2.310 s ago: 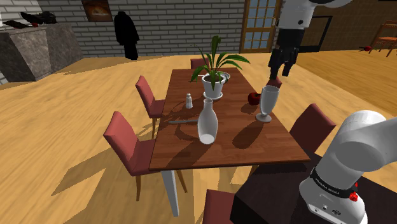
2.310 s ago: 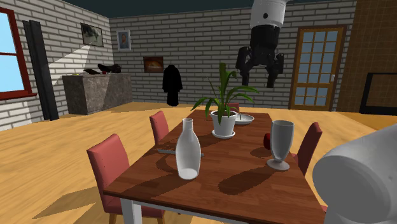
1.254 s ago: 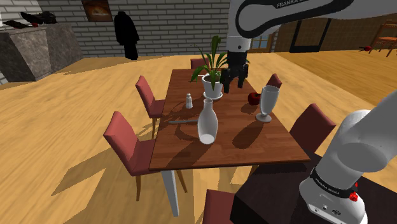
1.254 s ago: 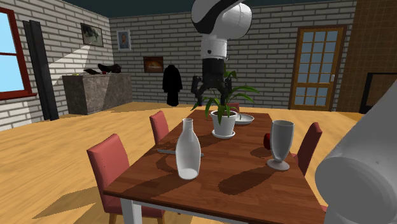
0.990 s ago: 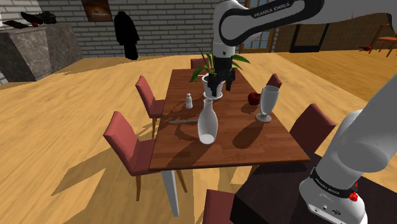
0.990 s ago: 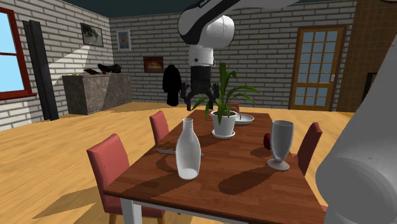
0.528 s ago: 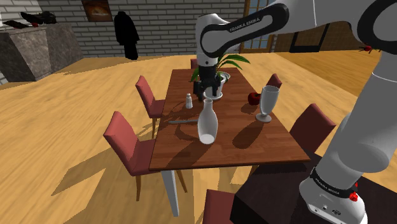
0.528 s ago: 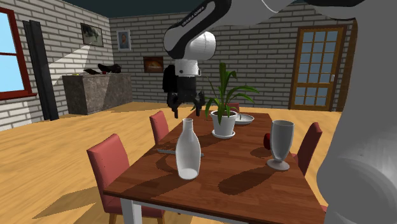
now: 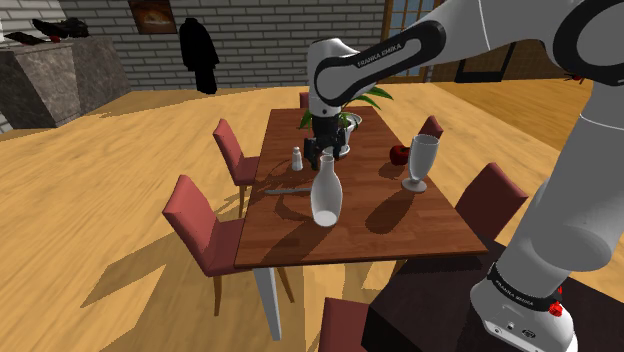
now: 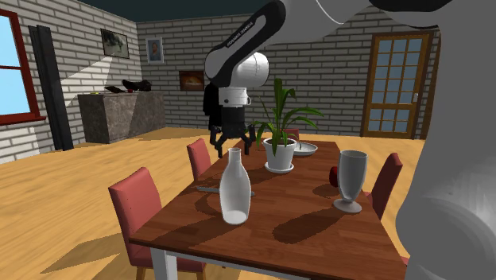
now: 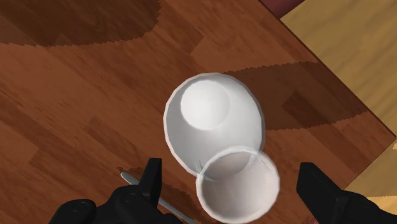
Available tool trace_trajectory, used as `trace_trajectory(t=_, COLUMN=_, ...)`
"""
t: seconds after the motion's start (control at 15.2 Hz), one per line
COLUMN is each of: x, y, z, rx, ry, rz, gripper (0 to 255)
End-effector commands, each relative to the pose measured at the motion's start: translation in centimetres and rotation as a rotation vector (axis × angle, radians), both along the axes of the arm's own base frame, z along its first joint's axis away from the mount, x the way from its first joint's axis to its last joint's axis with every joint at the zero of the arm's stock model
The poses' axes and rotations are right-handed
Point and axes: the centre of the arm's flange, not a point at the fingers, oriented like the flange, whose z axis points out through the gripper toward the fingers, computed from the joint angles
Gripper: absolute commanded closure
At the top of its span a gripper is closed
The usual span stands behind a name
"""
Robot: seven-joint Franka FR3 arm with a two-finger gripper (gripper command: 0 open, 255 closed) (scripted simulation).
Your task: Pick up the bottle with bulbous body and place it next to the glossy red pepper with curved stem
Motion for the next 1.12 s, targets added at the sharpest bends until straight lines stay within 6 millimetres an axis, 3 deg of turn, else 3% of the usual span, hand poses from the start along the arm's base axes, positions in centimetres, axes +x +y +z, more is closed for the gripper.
trace_trajectory(t=0.0, x=0.0, y=0.0, z=-0.1, rx=0.000, ry=0.000, rz=0.000, gripper=0)
trace_trajectory(t=0.26, x=0.0, y=0.0, z=-0.1, rx=0.000, ry=0.000, rz=0.000, gripper=0)
trace_trajectory(t=0.33, x=0.0, y=0.0, z=-0.1, rx=0.000, ry=0.000, rz=0.000, gripper=255)
trace_trajectory(t=0.92, x=0.0, y=0.0, z=-0.1, rx=0.000, ry=0.000, rz=0.000, gripper=255)
trace_trajectory(t=1.06, x=0.0, y=0.0, z=1.0, rx=0.000, ry=0.000, rz=0.000, gripper=255)
